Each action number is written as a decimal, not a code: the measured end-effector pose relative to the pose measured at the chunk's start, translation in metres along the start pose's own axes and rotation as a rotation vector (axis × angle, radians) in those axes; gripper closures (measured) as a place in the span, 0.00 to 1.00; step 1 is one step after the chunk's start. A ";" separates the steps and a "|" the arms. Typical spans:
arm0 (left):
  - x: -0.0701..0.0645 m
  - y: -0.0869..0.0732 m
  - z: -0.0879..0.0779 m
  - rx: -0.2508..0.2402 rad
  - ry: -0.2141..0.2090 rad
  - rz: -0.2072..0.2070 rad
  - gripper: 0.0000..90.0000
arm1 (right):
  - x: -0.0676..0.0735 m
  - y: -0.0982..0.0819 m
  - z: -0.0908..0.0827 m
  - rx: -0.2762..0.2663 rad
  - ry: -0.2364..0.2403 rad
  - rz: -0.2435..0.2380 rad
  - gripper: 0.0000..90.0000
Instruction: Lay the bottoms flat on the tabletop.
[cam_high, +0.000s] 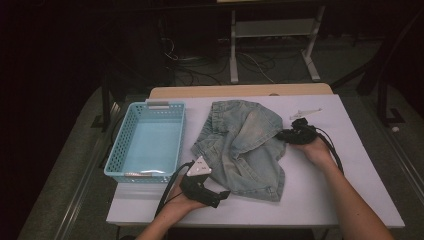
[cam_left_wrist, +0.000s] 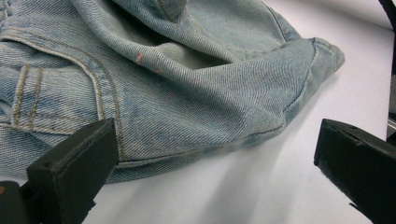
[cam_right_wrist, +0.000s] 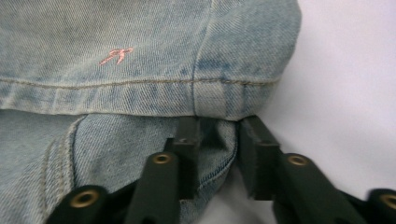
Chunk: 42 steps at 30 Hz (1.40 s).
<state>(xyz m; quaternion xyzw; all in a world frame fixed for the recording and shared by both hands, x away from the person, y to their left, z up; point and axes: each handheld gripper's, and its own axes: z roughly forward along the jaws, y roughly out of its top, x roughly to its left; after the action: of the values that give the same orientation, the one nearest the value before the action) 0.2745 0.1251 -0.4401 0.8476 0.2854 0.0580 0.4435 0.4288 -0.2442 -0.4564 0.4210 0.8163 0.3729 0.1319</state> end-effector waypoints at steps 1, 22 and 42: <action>0.000 0.000 0.000 0.002 0.000 0.000 0.00 | 0.001 0.001 0.000 0.001 -0.002 -0.006 0.89; -0.002 0.000 0.000 0.000 -0.010 0.009 0.00 | 0.010 0.003 -0.025 -0.019 0.048 -0.041 0.96; -0.001 0.001 0.000 -0.008 -0.017 -0.001 0.00 | 0.033 0.001 -0.048 -0.016 0.098 -0.110 0.96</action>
<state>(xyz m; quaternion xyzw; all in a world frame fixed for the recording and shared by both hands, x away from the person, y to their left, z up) 0.2740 0.1244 -0.4389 0.8460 0.2820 0.0518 0.4495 0.3838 -0.2418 -0.4194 0.3554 0.8407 0.3919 0.1155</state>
